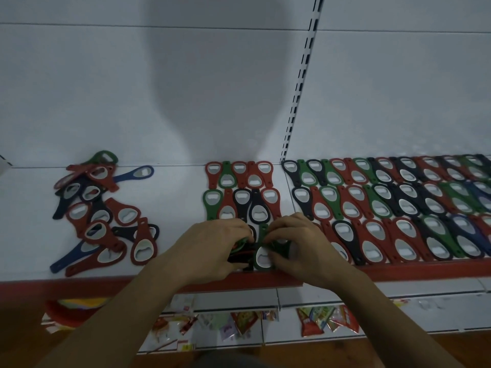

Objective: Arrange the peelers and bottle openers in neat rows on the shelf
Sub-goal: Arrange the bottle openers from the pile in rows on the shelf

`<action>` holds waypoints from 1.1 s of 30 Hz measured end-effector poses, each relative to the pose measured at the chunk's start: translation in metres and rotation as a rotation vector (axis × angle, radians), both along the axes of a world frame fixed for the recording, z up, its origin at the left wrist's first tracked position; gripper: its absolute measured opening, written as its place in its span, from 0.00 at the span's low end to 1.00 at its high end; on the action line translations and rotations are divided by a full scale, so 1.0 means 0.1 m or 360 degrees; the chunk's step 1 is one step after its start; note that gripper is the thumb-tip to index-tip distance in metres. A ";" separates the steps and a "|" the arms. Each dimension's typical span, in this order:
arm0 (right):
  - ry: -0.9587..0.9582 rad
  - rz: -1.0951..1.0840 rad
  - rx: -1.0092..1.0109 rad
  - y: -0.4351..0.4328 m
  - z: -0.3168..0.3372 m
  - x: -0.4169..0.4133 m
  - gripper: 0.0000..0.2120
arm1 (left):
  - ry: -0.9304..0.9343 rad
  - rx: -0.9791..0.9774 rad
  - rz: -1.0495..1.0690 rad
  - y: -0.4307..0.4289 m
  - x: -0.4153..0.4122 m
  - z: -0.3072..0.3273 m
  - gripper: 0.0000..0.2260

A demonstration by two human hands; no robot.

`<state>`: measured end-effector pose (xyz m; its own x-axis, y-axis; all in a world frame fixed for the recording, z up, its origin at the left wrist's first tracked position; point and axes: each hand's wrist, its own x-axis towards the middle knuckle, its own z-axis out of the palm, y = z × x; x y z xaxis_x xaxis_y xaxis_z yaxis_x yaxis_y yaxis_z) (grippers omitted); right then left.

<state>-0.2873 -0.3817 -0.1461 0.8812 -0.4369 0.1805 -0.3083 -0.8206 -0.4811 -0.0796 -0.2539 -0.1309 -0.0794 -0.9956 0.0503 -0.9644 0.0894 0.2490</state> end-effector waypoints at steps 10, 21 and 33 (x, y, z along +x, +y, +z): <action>0.0026 -0.0349 -0.0076 -0.09 0.01 -0.12 0.08 | 0.0066 0.0005 0.0023 0.02 0.02 -0.04 0.21; 0.0124 -0.0155 -0.0005 -0.18 0.17 -0.08 0.08 | 0.0127 0.0031 0.0008 0.01 0.00 -0.03 0.21; -0.0291 -0.0220 0.0474 -0.02 0.38 0.18 0.14 | 0.1545 -0.0039 0.0637 -0.09 0.05 0.28 0.14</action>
